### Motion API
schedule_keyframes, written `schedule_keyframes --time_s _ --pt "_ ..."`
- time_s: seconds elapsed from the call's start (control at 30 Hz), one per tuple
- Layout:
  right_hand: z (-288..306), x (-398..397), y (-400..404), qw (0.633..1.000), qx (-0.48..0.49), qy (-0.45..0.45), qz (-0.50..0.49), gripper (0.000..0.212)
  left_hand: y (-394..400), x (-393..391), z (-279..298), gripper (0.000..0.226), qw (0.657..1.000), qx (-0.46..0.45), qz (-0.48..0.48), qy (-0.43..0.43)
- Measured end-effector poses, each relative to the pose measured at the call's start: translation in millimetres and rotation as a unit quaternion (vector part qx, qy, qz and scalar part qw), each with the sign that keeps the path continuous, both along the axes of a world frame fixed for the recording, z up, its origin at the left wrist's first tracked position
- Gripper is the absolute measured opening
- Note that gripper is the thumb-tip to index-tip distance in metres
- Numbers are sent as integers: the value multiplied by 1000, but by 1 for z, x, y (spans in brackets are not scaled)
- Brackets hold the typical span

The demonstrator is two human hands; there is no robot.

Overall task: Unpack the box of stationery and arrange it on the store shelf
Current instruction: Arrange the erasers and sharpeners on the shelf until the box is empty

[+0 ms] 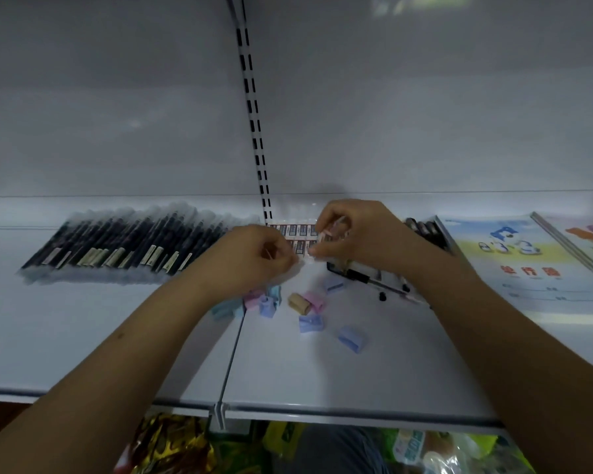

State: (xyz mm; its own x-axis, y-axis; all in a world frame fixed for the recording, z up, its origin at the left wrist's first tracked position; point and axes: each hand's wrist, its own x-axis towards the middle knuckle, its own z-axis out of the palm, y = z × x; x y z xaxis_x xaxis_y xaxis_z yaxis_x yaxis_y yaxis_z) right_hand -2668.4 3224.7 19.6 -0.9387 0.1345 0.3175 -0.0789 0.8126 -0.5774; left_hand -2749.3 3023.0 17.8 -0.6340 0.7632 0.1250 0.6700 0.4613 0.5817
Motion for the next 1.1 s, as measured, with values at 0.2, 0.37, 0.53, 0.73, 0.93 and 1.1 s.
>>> schedule_keyframes --time_s 0.2,0.37,0.53,0.73,0.93,1.1 --pt "-29 -18 -34 984 117 63 119 46 -33 -20 -12 12 992 -4 17 121" --pt "-19 -23 -40 986 86 76 122 32 -39 -20 -14 18 993 29 6 114" --pt "13 4 -3 990 102 -48 85 5 -20 -17 -9 22 989 -34 -104 104" --pt "18 18 5 960 151 -210 108 21 -19 -27 -1 17 984 -84 -104 122" --pt "23 20 2 977 73 -168 112 12 -12 -18 1 23 990 -5 -68 123" --pt "40 31 28 996 -75 -56 3 11 27 18 -8 26 979 12 -163 122"
